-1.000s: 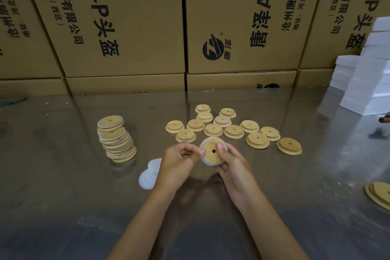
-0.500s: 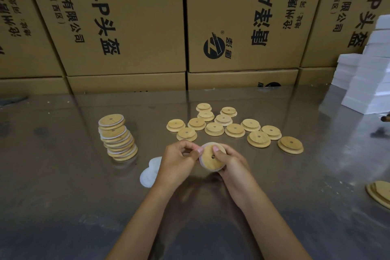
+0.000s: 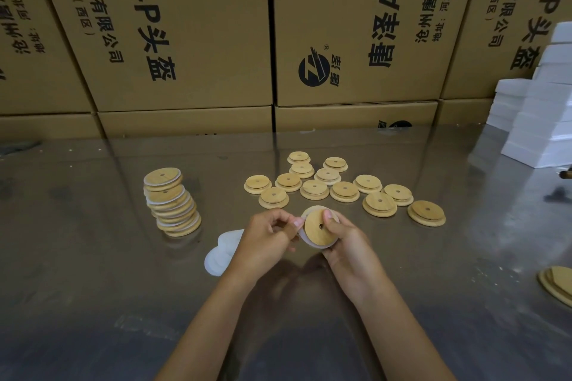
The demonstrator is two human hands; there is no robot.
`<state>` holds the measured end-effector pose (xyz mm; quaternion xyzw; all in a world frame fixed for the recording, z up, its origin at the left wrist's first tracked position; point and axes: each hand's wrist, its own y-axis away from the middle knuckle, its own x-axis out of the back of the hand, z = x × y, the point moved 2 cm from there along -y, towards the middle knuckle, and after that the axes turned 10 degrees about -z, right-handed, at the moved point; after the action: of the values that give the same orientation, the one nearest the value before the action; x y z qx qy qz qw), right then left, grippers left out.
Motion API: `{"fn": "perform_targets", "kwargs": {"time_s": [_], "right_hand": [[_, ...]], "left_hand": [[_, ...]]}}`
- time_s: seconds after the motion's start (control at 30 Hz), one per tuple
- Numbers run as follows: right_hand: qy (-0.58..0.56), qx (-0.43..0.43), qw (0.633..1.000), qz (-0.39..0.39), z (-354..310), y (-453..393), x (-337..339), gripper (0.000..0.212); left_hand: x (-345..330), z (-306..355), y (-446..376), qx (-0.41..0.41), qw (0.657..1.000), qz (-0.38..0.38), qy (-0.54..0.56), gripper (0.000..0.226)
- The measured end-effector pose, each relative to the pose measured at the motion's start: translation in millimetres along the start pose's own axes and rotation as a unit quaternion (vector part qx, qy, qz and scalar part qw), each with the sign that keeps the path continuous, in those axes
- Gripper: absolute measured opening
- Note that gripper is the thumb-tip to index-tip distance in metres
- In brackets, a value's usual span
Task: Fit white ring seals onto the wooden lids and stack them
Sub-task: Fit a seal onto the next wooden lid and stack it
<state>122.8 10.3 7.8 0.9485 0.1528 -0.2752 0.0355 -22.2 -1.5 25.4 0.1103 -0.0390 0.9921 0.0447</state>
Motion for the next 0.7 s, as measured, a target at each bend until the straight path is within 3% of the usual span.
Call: {"fn": "perform_targets", "kwargs": {"time_s": [0.47,0.7], "right_hand": [[-0.004,-0.016,0.999,0.033,1.3,-2.8,3.1,0.021],[0.013,-0.018,0.999,0.04,3.2,-2.7,3.0,0.023]], "left_hand": [[0.6,-0.6,1.8,0.01,0.997,0.02,-0.069,0.014],[1.8,3.3,4.4,-0.032,0.976,0.05,-0.21,0.013]]}}
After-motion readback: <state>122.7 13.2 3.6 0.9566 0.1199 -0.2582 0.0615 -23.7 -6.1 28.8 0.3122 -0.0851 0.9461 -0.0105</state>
